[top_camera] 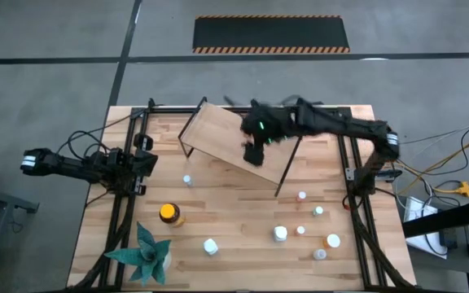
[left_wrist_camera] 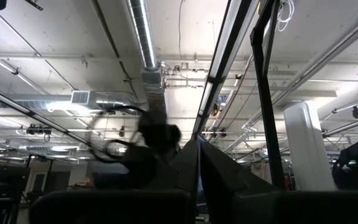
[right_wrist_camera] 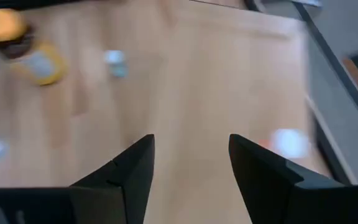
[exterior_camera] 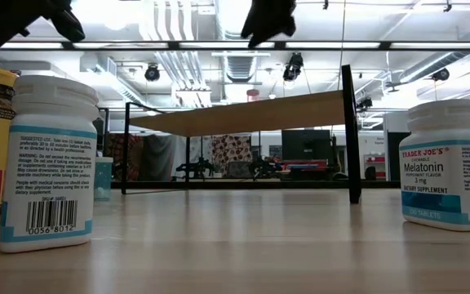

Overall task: Pick and place medicine bottles onto shelf by color
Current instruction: Put the yellow pill bottle on the shelf

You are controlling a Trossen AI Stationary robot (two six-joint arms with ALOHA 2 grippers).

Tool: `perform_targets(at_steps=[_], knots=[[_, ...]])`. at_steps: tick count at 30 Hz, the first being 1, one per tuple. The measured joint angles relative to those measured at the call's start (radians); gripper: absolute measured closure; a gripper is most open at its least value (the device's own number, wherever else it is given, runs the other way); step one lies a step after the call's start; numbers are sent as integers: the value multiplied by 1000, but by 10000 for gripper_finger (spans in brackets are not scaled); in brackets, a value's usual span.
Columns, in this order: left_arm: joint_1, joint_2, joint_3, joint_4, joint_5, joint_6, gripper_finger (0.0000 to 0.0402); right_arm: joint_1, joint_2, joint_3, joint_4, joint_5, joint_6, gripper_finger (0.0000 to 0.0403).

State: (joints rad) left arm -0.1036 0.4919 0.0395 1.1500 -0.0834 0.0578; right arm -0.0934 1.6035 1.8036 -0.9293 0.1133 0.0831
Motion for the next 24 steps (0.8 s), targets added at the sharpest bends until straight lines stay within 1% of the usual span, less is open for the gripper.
perform_targets(at_steps=[6, 9, 12, 14, 16, 20, 24], knots=[[-2, -2, 0, 10, 2, -5, 400, 248, -196, -369, 327, 18, -31, 226], [-3, 8, 1, 21, 3, -54, 400, 362, -275, -563, 530, 21, -71, 234], [-3, 22, 5, 20, 15, -78, 400, 453, -341, -719, 714, 29, -125, 242], [-3, 41, 18, 19, 20, -84, 400, 494, -388, -790, 773, 57, -136, 247], [-3, 63, 44, 19, 19, -114, 400, 521, -429, -844, 792, 95, -127, 252], [-3, 141, 130, 17, 19, -180, 400, 557, -502, -941, 817, 126, -126, 262], [-4, 259, 236, -14, 22, -269, 400, 565, -552, -1061, 977, 125, -187, 270]])
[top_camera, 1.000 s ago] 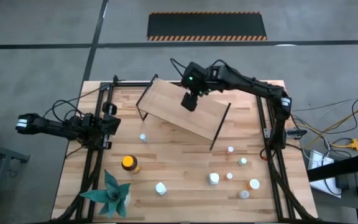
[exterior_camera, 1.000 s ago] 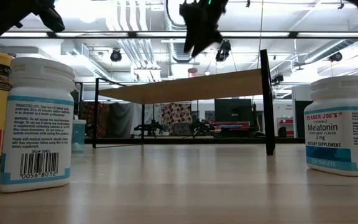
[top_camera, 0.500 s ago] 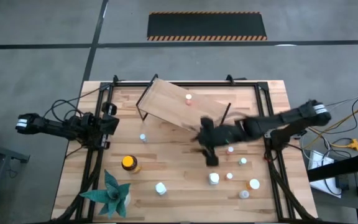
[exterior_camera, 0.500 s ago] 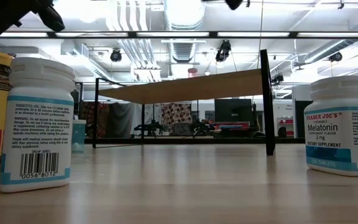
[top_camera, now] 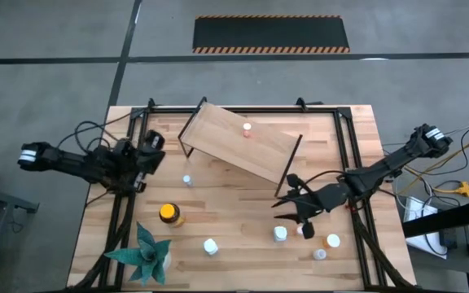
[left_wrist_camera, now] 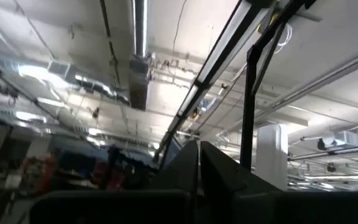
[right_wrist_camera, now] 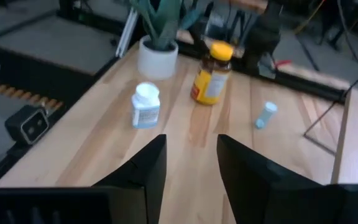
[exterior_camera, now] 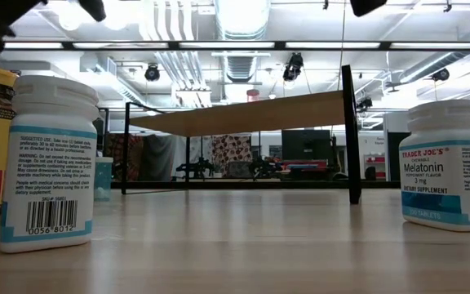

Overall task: Pick and place medicine bottles onto shelf by color
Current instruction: Put the yellow pill bottle on the shelf

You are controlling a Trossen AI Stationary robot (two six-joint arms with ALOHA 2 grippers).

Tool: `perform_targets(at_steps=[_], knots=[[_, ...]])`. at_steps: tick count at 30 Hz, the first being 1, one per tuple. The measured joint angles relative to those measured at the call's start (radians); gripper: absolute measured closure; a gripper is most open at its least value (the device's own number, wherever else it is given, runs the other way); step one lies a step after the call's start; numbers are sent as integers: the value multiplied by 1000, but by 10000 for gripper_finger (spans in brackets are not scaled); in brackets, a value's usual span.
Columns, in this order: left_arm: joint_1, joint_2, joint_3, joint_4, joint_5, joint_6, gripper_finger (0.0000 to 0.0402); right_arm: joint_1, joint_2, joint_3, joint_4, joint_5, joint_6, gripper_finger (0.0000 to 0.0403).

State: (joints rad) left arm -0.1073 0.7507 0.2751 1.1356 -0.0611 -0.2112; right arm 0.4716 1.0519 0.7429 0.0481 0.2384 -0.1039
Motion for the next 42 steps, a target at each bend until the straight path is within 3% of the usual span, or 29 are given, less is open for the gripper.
perform_targets(at_steps=[4, 8, 15, 20, 24, 28, 32, 42], knots=[[-15, 89, 137, -136, 2, -72, 400, 0, -31, -99, 118, 0, -58, 278], [-39, 127, 308, -472, -2, -174, 400, 0, -57, -166, 192, 0, -100, 284], [-131, 245, 664, -1365, -215, -513, 400, -1, -77, -217, 209, -3, -108, 284], [-221, 390, 903, -1857, -261, -808, 400, -1, -75, -246, 225, -4, -125, 276], [-265, 520, 1045, -2136, -218, -1032, 400, -1, -76, -259, 222, -5, -139, 273], [-287, 636, 1151, -2418, -34, -1241, 400, -1, -78, -254, 238, -2, -140, 275], [-292, 720, 1175, -2540, 130, -1301, 400, -1, -94, -248, 218, -2, -126, 268], [-292, 744, 1174, -2557, 164, -1252, 385, -1, -101, -258, 215, -7, -129, 229]])
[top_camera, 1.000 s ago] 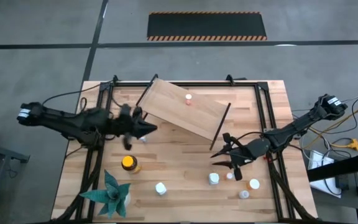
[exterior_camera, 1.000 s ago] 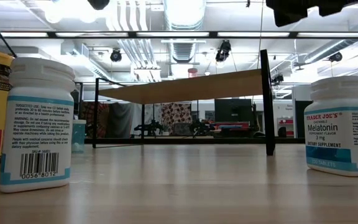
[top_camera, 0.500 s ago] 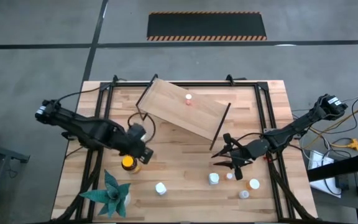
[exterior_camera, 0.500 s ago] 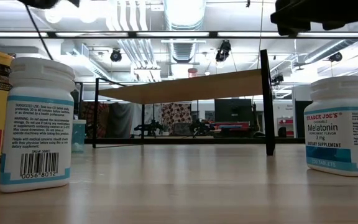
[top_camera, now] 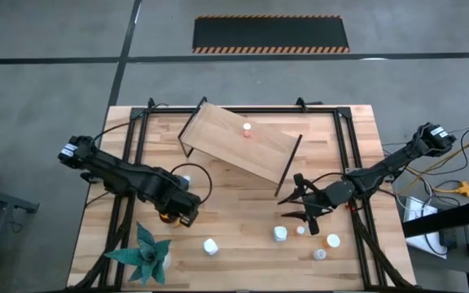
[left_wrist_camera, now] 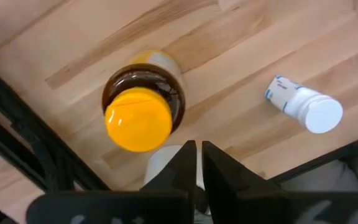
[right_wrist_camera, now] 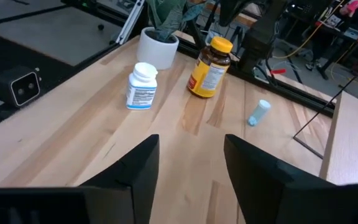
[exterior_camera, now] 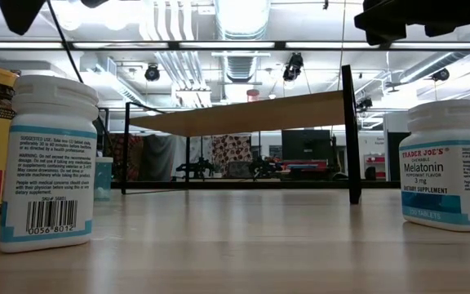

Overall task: Pick and place medicine bottles onto shelf by color
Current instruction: Put the yellow pill bottle on the shelf

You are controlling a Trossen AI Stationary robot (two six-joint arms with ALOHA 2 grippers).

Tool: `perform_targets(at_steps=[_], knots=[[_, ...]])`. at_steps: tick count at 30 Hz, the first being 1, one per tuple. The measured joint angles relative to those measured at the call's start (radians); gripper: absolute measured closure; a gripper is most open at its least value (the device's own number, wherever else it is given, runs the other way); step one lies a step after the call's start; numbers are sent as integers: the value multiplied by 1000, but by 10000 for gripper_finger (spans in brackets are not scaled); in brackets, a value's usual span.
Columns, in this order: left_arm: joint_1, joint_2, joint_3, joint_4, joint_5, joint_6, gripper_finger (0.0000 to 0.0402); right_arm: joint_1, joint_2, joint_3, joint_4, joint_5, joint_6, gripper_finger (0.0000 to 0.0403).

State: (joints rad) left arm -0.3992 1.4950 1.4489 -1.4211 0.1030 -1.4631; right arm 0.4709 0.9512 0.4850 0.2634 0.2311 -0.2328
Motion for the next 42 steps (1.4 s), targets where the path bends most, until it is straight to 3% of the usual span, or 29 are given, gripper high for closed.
perform_targets(at_steps=[5, 14, 19, 31, 42], knots=[[-4, -5, -11, -35, 13, -54, 323, 0, 0, 0, 0, -3, 13, 208], [-21, -5, -113, -35, 53, -98, 162, 0, 0, 0, 2, -3, 19, 191], [-21, -5, -143, -28, 31, -74, 108, 0, 0, -1, 2, -3, 26, 191], [-22, -5, -149, -16, -40, -67, 97, 0, 0, -1, -2, -2, 32, 190], [-23, -5, -235, 68, -33, -73, 143, 0, 12, -1, -4, -2, 43, 190]])
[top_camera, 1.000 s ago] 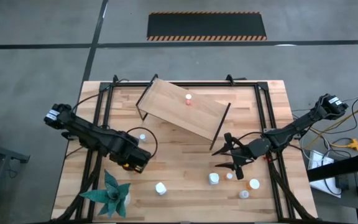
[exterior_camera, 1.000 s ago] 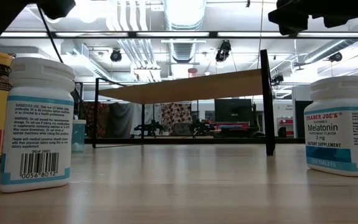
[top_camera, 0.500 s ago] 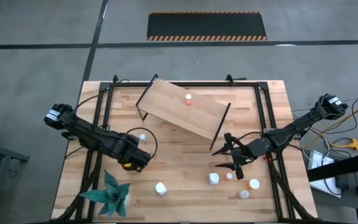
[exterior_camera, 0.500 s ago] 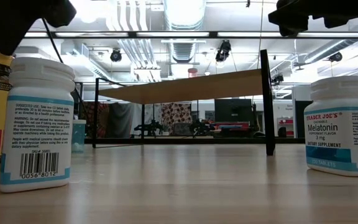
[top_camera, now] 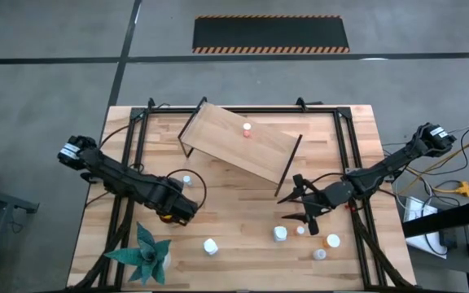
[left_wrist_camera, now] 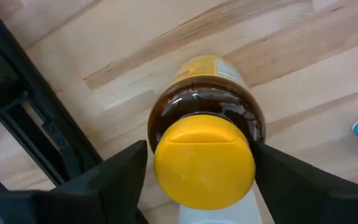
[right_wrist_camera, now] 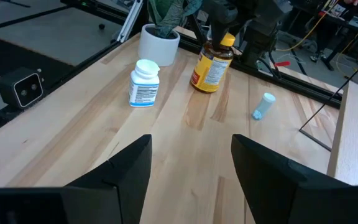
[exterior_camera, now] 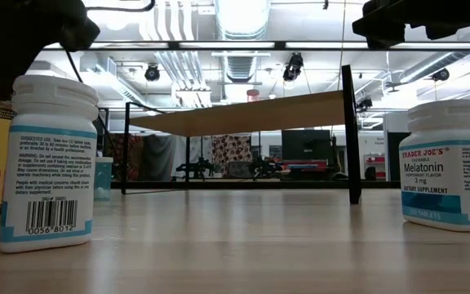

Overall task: Pick and place medicine bottles onto shelf by color
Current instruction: Put the yellow pill bottle on the shelf

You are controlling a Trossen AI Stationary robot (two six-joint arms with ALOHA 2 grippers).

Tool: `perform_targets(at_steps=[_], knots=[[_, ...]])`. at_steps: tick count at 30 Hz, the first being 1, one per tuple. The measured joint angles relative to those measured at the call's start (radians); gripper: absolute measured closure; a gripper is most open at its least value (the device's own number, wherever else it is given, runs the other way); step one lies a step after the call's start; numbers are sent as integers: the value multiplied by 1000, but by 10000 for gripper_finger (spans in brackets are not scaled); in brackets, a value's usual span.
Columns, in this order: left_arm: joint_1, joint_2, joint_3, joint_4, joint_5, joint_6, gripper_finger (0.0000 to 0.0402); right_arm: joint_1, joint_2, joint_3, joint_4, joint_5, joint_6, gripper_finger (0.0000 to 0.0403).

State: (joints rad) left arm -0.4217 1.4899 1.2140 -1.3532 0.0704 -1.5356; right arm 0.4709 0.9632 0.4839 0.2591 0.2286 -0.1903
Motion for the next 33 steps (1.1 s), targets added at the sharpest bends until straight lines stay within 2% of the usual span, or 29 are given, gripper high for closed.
perform_targets(at_steps=[8, 15, 24, 29, 33], knots=[[0, 0, -1, 9, 2, 37, 205, 0, 2, 0, 0, 0, 2, 190], [-1, 2, 47, 11, 27, 119, 205, 0, 2, 0, 0, 0, 10, 190], [4, 19, 322, 7, 61, 386, 205, 0, 2, 0, 0, 0, 6, 190], [66, 95, 513, -33, 4, 555, 205, 0, 2, 0, 2, 0, -3, 190], [143, 198, 692, -156, -20, 752, 205, 0, 2, 0, 8, 0, -7, 190]])
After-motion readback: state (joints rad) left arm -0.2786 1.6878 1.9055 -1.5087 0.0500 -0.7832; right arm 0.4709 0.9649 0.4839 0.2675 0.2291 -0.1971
